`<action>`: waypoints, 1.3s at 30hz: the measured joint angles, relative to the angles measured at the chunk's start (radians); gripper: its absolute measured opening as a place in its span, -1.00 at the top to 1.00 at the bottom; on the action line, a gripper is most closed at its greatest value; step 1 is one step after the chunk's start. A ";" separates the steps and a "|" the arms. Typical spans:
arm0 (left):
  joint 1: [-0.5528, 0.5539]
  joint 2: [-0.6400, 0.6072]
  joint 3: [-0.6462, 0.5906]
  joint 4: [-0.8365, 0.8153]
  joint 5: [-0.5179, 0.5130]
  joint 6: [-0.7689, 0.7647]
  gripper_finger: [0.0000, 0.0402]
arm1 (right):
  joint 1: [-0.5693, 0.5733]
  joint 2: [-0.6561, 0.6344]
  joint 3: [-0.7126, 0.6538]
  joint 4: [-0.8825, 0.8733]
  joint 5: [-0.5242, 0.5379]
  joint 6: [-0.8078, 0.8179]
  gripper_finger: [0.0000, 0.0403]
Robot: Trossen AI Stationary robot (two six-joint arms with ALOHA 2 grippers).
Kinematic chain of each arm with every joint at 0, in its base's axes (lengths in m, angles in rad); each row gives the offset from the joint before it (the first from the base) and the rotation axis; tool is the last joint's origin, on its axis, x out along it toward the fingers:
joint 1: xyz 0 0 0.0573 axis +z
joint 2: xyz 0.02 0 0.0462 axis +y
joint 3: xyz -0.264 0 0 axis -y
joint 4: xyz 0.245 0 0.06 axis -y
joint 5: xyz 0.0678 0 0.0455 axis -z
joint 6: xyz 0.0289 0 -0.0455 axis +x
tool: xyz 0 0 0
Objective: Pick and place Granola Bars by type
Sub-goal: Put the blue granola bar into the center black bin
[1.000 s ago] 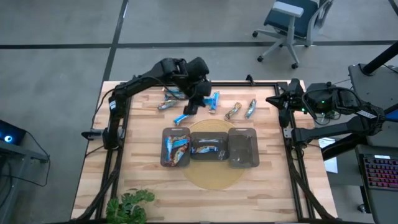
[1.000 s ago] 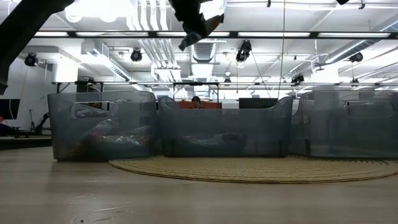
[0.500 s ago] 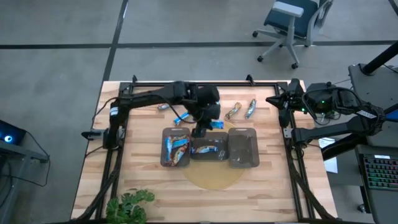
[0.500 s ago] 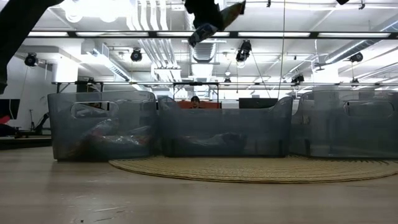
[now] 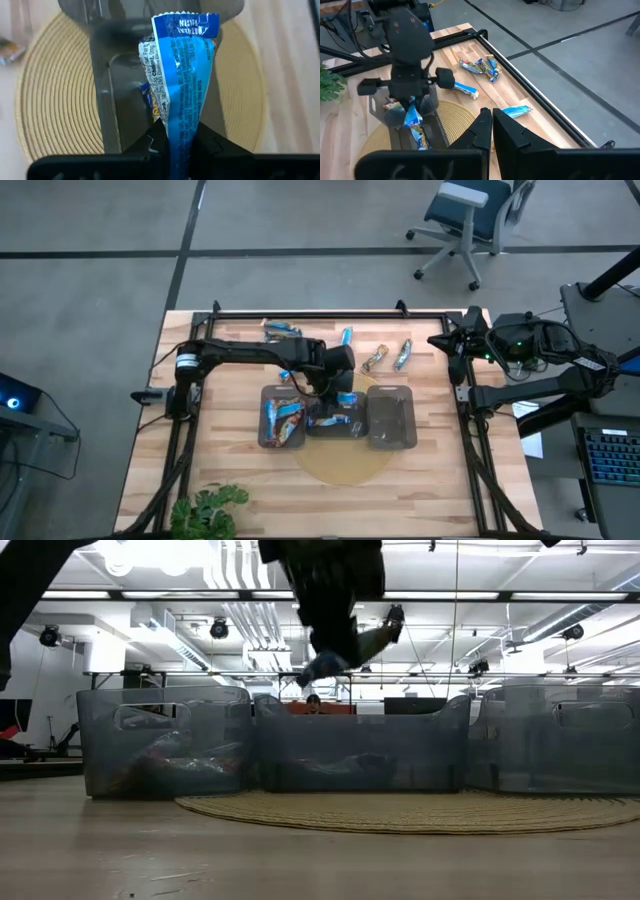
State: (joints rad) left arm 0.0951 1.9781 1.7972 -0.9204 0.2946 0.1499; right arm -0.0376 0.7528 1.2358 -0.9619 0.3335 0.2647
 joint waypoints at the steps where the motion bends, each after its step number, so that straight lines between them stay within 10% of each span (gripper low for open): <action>1: 0.000 0.000 -0.023 0.015 0.000 -0.001 0.87 | 0.000 0.000 0.000 0.000 0.000 -0.003 0.96; 39: 0.001 0.000 -0.154 0.108 0.004 -0.094 0.43 | 0.000 0.000 0.000 -0.002 0.000 -0.006 0.96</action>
State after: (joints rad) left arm 0.0959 1.9781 1.6431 -0.8128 0.2981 0.0557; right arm -0.0376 0.7532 1.2358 -0.9634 0.3332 0.2588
